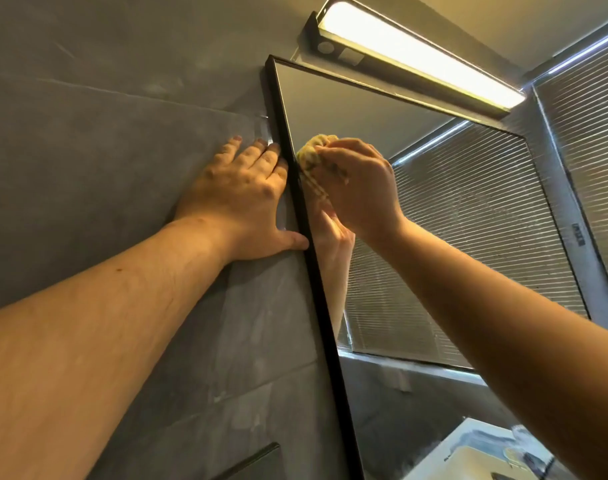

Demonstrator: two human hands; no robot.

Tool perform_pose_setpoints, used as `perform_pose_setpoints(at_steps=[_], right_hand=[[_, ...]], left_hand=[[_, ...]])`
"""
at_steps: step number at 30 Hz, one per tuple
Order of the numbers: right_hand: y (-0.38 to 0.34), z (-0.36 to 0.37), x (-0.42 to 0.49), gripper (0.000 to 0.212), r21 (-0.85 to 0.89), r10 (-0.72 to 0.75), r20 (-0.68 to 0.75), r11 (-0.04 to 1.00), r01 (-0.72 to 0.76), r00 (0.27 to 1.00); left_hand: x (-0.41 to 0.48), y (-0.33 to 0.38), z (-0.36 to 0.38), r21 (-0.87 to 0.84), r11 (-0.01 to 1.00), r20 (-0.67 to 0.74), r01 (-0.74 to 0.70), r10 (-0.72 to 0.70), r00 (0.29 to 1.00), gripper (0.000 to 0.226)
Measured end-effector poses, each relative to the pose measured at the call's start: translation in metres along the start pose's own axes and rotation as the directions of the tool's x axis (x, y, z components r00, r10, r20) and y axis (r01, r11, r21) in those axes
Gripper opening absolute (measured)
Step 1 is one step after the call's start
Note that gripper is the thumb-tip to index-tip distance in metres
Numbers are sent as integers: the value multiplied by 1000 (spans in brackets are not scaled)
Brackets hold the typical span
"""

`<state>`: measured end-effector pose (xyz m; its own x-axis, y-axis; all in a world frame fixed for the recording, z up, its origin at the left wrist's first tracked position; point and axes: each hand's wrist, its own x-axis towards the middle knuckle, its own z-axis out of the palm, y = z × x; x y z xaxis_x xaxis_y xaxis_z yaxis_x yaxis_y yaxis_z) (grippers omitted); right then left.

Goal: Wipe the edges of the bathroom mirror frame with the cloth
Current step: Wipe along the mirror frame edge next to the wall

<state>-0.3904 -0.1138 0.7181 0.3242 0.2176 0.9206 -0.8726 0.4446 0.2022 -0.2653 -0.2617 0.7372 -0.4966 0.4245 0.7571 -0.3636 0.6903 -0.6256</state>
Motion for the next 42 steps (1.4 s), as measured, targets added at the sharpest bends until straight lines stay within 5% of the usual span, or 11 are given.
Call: perform_pose_setpoints(at_steps=[11, 16, 22, 27, 34, 42], right_hand=[[-23, -39, -112, 21, -50, -34, 73, 998, 37, 997], [-19, -41, -120, 32, -55, -23, 128, 998, 31, 991], [27, -50, -107, 34, -165, 165, 68, 974, -152, 984], [87, -78, -115, 44, -289, 473, 127, 858, -423, 872], [135, -99, -131, 34, -384, 738, -5, 622, -683, 675], [93, -79, -130, 42, -301, 608, -13, 755, -582, 794]], left_hand=[[0, 1, -1, 14, 1000, 7, -3, 3, 1000, 122], [-2, 7, -1, 101, 995, 134, 12, -25, 991, 126], [-12, 15, 1, 122, 992, 198, -12, -13, 980, 140], [-16, 17, 5, 90, 996, 134, -24, 12, 991, 139], [-16, 17, 5, 83, 996, 102, -20, 11, 995, 139], [-16, 17, 4, 69, 997, 76, -21, 16, 997, 144]])
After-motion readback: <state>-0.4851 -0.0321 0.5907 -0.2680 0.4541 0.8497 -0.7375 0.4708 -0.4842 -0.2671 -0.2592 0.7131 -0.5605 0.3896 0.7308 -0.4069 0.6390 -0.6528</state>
